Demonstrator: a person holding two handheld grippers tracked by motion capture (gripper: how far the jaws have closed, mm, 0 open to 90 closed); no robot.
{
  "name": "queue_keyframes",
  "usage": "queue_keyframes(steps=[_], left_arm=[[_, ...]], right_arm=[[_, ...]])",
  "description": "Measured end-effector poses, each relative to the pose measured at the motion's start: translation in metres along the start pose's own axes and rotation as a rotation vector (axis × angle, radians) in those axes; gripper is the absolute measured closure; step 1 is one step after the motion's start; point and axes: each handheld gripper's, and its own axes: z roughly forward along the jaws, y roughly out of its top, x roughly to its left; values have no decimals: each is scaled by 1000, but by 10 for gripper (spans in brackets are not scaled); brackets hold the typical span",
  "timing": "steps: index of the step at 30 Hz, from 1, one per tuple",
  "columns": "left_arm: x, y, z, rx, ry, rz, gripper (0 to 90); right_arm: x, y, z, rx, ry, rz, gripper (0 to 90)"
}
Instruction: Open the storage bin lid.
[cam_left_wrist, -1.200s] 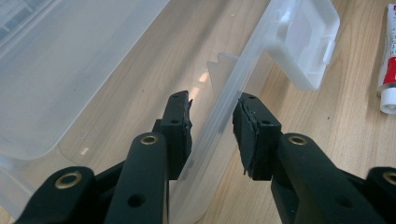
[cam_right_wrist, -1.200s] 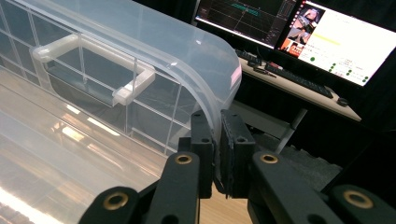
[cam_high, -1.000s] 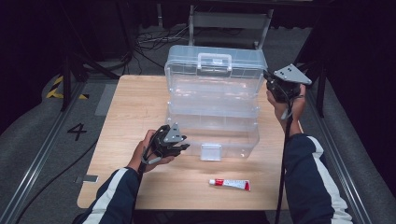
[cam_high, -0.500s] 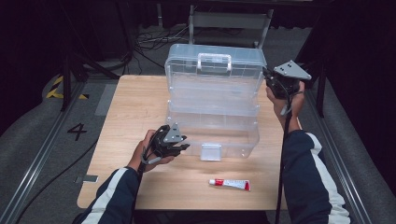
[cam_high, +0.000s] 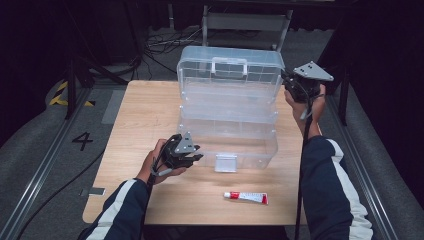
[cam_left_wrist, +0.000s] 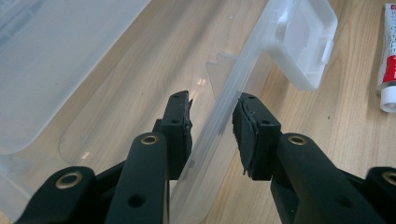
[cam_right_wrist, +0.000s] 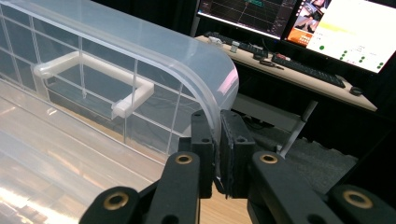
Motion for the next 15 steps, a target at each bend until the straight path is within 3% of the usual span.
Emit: queue_keyframes(steps=[7,15], left_arm=[[0,0,0,1,0,7,675],[1,0,-1,8,-1,23,688]], right_arm=[[-5,2,10,8,11,34,855],[-10,4,18,20,21,35,854]])
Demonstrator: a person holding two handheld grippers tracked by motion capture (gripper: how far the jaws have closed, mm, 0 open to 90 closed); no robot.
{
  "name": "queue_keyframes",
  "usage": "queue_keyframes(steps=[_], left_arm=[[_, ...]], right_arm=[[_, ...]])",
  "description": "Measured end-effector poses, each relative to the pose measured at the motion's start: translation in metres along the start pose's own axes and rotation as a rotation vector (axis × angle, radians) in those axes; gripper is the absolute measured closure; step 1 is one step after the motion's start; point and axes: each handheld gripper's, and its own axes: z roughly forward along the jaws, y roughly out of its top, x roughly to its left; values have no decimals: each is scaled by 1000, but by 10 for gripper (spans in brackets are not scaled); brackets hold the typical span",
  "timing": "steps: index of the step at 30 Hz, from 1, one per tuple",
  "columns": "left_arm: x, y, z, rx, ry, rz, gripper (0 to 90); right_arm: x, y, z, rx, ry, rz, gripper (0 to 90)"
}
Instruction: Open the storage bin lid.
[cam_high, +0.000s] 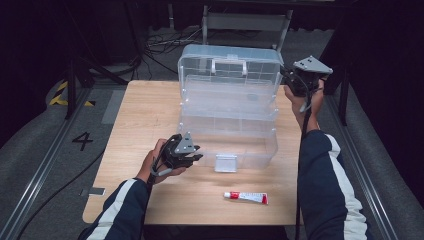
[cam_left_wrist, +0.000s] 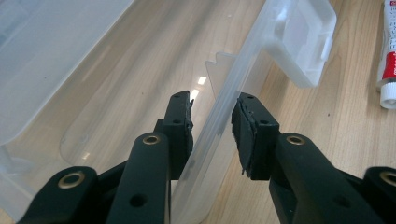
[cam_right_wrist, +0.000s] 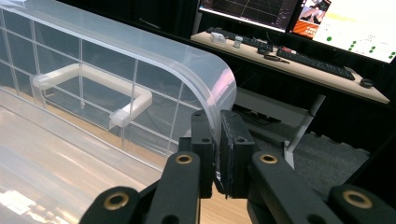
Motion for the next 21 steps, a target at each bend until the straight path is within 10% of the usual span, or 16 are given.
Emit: queue_keyframes(steps=[21], left_arm=[[5,-4,-4,-3,-55,10,720]], right_arm=[[-7,10,26,73,10,3,850]])
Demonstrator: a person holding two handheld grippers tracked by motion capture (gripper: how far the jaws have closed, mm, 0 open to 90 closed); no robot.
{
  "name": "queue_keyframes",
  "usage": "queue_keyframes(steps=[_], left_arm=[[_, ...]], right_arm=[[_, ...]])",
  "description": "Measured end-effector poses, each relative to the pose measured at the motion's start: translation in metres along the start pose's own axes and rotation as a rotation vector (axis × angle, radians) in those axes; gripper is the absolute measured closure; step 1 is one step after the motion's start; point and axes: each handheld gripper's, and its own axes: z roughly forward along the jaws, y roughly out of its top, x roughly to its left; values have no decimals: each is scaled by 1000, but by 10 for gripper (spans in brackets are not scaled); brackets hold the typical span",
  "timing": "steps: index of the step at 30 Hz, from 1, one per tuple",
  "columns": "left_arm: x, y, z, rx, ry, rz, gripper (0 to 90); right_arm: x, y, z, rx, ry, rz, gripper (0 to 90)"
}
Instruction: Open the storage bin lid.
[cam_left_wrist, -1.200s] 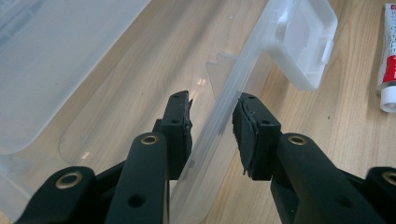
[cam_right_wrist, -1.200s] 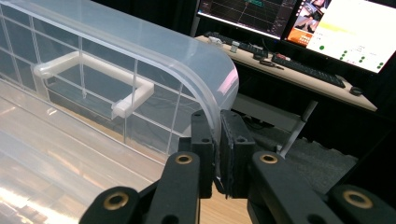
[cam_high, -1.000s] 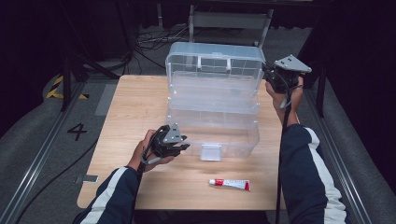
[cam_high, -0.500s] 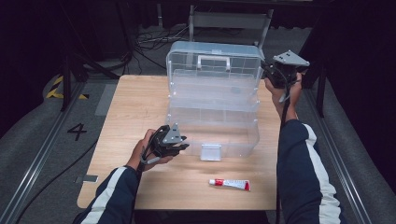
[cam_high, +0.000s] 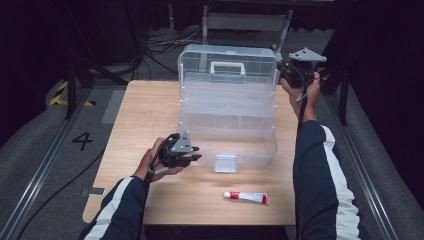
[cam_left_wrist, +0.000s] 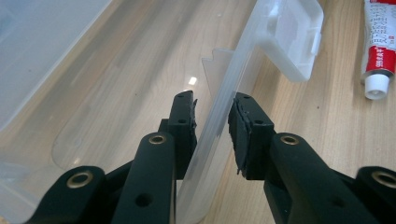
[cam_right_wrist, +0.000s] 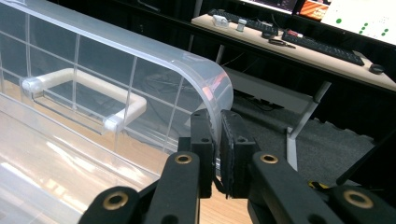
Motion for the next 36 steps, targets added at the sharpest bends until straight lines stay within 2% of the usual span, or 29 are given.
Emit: queue_keyframes(steps=[14,20,28,36], left_arm=[[-1,-3,-2,-13,-7,3,724],[0,-6,-4,-23,-25,9,732],[-1,-8,-6,-23,-15,17,732],[-2,-11,-6,-38,-13,-1,718]], right_arm=[[-3,7,15,43,27,-12,849],[-4,7,24,56,34,-5,850],[-4,7,30,62,36,-11,849],[-5,6,35,67,39,-10,847]])
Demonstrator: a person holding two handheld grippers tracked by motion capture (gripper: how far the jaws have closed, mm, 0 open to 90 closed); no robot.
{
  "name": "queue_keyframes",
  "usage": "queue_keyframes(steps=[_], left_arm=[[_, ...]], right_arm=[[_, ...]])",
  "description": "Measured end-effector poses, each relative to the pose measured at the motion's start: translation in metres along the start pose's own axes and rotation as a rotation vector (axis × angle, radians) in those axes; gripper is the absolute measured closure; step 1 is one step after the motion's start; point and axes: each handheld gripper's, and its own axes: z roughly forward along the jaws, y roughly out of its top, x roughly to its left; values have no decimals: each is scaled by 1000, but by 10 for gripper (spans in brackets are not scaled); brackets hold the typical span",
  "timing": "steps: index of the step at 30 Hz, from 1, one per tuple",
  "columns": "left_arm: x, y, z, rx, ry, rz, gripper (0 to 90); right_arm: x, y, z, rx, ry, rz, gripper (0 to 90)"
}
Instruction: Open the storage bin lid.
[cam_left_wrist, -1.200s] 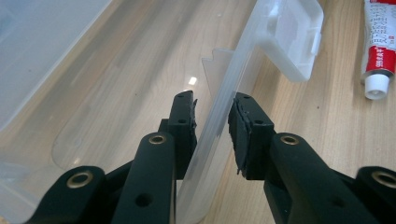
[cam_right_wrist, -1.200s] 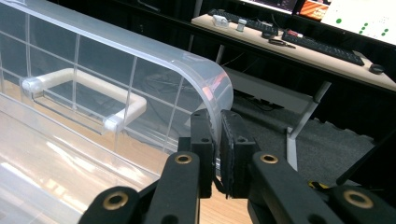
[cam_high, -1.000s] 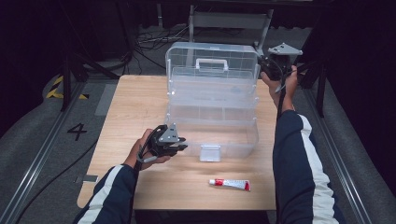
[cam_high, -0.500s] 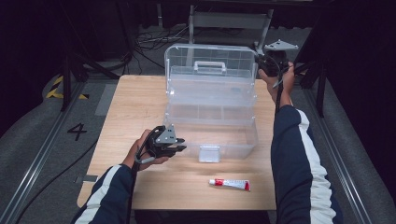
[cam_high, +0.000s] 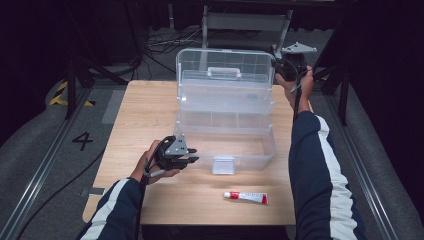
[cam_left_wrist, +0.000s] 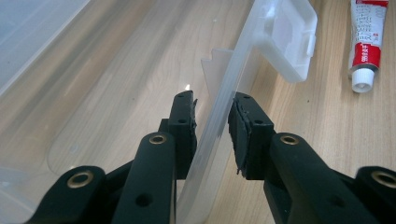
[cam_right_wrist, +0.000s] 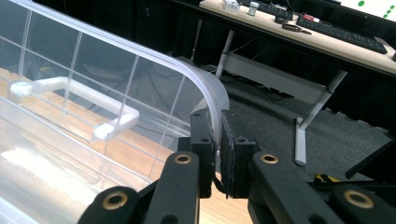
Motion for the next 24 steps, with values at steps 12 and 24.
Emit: queue_keyframes(steps=[12,24], left_arm=[[-2,0,1,-7,19,-14,700],[-2,-1,1,-7,22,-10,698]], right_arm=[[-3,-2,9,10,2,-9,841],[-6,-1,29,54,6,3,836]])
